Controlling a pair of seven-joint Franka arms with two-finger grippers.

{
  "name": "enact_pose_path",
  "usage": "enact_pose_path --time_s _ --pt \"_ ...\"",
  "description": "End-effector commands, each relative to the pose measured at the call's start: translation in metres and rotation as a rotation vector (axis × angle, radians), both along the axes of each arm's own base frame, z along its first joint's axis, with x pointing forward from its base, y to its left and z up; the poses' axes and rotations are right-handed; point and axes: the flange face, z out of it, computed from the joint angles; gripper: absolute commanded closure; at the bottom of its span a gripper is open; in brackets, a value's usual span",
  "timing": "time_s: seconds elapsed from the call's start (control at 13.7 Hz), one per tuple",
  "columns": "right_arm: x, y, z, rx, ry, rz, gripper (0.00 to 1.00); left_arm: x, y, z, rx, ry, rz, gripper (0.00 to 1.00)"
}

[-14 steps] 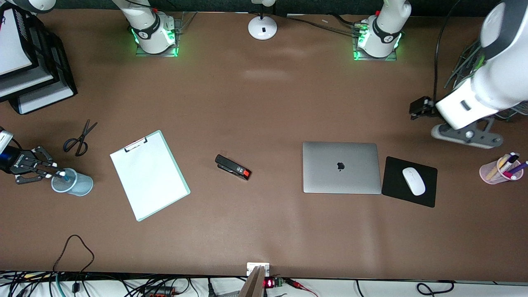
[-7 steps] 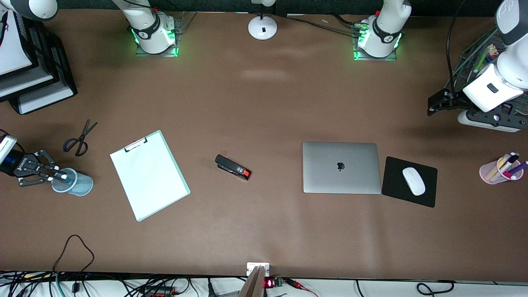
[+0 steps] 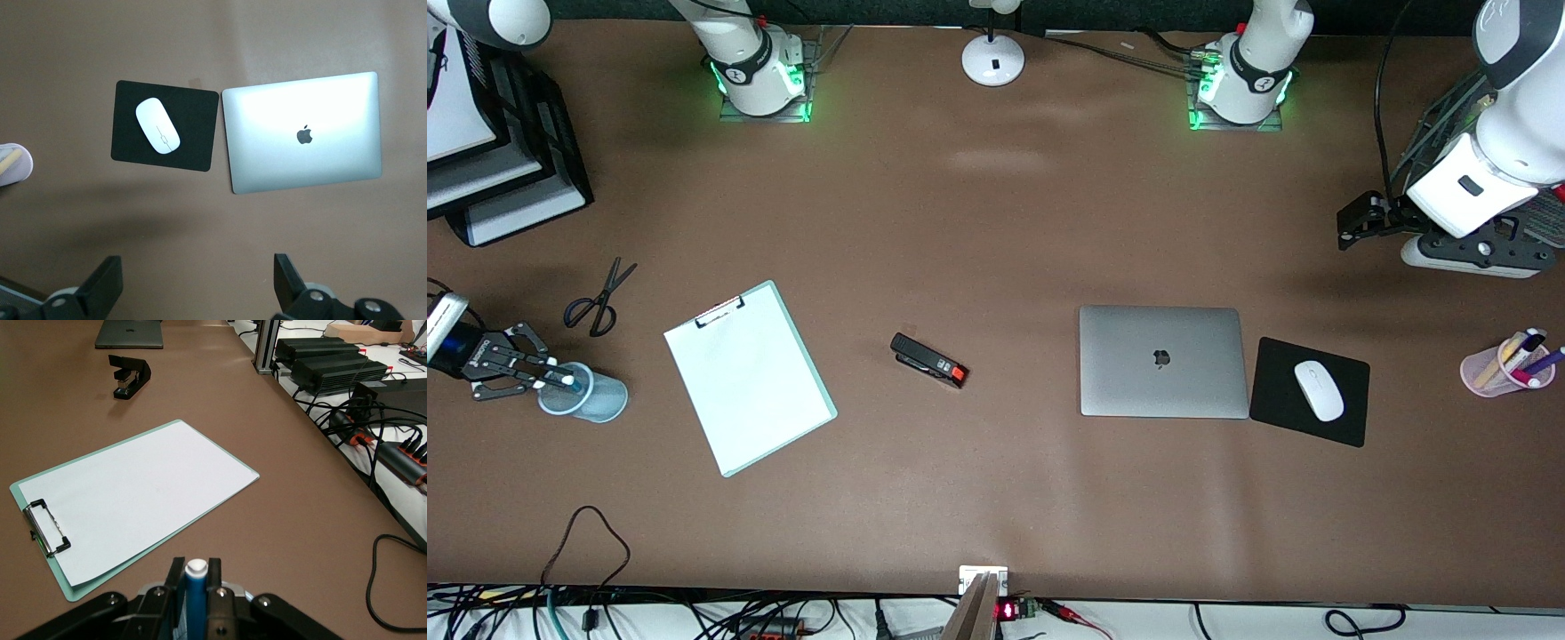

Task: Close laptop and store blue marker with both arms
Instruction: 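Lower the marker into the light blue cup and open the right gripper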

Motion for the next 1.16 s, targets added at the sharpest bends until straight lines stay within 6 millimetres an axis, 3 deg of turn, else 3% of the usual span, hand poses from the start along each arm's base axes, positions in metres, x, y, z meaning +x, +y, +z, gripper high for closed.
enact_pose_path --time_s 0.0,0.29,0.51,0.8,0.87,0.95,1.09 --pt "0.002 -0.007 -0.005 0.025 -0.029 -0.009 0.99 -0.009 -0.003 0.010 -0.015 -0.020 0.019 0.00" --pt "0.000 -0.011 -0.009 0.025 -0.023 -0.014 0.99 -0.004 -0.010 0.020 -0.016 -0.041 0.006 0.00" --pt "-0.003 -0.013 -0.020 0.032 -0.010 -0.018 0.99 -0.001 -0.011 0.019 -0.017 -0.039 -0.002 0.00" --pt "-0.004 -0.014 -0.020 0.033 -0.009 -0.021 0.99 0.002 -0.007 0.015 -0.017 -0.033 0.004 0.00" --pt "-0.003 -0.013 -0.019 0.035 0.000 -0.027 0.77 0.002 -0.005 0.015 -0.017 -0.033 0.005 0.00" --pt "-0.002 -0.014 -0.014 0.035 0.004 -0.036 0.01 0.002 -0.003 0.014 -0.017 -0.030 0.008 0.00" --pt "0.010 -0.016 0.012 0.026 -0.002 -0.053 0.00 0.002 -0.004 0.014 -0.017 -0.030 0.007 0.00"
